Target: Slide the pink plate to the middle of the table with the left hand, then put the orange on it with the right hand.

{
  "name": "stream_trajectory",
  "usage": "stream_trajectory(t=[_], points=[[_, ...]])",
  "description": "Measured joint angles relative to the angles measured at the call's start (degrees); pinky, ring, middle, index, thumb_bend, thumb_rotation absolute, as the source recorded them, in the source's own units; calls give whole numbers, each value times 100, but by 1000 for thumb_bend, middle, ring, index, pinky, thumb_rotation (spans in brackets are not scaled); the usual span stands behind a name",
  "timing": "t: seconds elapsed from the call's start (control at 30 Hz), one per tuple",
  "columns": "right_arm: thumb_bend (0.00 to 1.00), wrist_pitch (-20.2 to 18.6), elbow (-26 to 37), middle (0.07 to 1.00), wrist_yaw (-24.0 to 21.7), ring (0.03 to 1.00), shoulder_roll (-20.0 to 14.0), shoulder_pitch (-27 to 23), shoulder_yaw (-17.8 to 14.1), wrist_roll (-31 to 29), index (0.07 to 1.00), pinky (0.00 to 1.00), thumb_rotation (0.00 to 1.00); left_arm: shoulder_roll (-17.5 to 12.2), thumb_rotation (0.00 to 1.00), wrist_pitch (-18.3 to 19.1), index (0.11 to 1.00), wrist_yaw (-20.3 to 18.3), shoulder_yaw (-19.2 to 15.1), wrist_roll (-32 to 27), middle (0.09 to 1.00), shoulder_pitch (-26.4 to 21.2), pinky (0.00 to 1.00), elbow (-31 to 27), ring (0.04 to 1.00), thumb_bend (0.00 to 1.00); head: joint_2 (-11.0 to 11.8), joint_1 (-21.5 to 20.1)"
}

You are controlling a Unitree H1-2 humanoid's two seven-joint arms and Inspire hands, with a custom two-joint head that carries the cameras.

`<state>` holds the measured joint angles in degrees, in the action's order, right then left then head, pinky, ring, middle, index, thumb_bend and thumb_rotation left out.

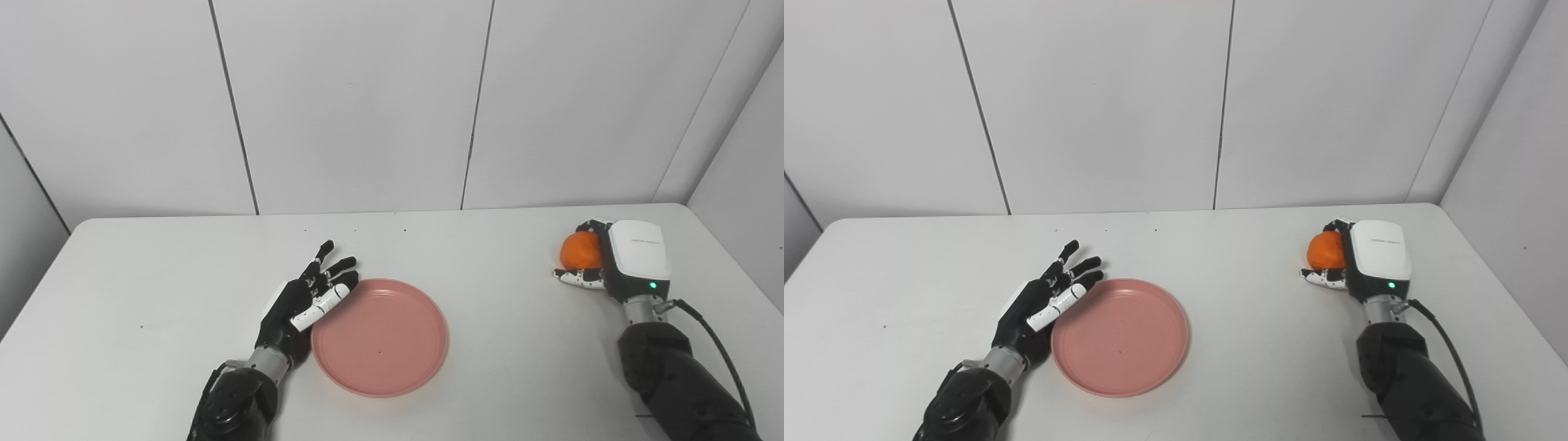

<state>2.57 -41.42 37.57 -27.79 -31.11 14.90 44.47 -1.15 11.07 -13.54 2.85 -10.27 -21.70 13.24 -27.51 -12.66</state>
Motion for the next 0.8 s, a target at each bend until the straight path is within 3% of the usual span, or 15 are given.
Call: stream_trajectory(t=[0.43, 0.8], points=[[507, 37, 1229, 338, -656, 250, -25, 11, -143, -24, 479, 191, 163, 8, 356, 2, 1000, -26, -7, -69, 867, -1, 825, 4, 852, 679, 0, -18], [507, 29, 1822, 345, -1192, 261, -62, -181, -265, 143, 479, 204, 164, 14, 360, -54, 1000, -28, -4, -70, 872, -8, 827, 45, 845, 693, -17, 105]])
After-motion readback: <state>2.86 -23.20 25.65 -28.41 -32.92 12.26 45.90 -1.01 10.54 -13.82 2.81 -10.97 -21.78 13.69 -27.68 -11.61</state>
